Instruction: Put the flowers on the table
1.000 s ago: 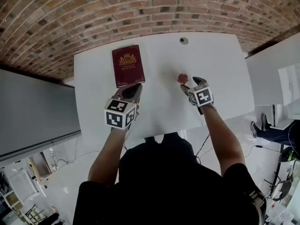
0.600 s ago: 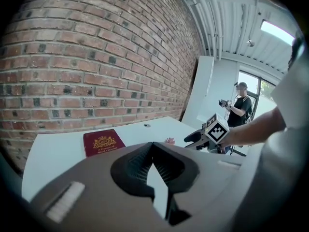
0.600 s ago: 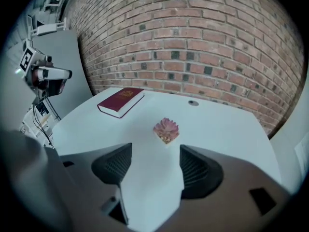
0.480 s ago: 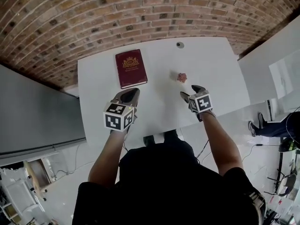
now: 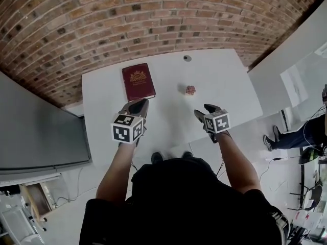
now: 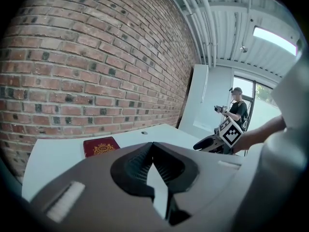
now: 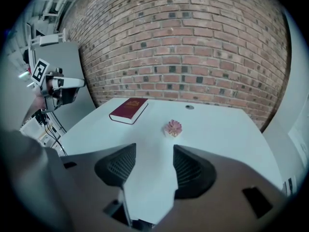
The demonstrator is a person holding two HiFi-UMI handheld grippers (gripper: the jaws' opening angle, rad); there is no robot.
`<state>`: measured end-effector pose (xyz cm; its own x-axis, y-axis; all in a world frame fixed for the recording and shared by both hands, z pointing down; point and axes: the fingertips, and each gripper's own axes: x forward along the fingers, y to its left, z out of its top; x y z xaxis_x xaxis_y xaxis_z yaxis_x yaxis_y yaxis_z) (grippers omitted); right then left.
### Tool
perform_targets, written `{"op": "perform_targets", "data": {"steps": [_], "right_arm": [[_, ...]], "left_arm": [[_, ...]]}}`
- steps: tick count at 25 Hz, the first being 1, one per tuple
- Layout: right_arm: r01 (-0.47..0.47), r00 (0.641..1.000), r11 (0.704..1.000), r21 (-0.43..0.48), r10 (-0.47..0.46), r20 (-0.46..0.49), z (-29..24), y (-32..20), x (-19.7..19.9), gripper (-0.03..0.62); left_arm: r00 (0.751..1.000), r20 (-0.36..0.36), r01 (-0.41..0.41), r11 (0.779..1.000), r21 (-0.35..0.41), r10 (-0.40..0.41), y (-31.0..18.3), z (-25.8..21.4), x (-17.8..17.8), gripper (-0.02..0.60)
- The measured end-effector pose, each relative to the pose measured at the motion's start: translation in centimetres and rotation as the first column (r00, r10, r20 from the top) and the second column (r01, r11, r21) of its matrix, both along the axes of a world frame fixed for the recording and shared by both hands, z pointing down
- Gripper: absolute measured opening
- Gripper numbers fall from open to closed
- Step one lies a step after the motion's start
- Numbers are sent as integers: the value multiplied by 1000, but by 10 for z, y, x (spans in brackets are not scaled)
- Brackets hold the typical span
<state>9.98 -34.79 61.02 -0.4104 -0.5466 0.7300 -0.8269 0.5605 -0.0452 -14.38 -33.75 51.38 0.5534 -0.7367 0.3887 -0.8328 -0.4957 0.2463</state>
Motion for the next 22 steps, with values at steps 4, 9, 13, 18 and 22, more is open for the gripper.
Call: {"op": "perform_targets", "data": {"steps": [4,9,13,18,22], "right_arm": [[-59,997,998,13,59,49,-9,6,14,200],[-73,993,997,5,72,90,-9,14,32,140],[-69,988,998,15,66,138,-15,14,54,97],[-37,974,998,56,23,225,-42,4,72,61],[1,957,994,107,-32,289,-65,1,78,43]], "left_arm": [[1000,0,-4,1000,-21,4,0,7,11,11],[1000,24,-19,999,-29,19,-7,11,38,12],[999,31,-8,1000,-28,8,-12,5,65,12],[999,52,5,1000,-15,-5,-19,-10,98,12],[998,66,10,1000,-9,-10,-18,-17,119,12]]}}
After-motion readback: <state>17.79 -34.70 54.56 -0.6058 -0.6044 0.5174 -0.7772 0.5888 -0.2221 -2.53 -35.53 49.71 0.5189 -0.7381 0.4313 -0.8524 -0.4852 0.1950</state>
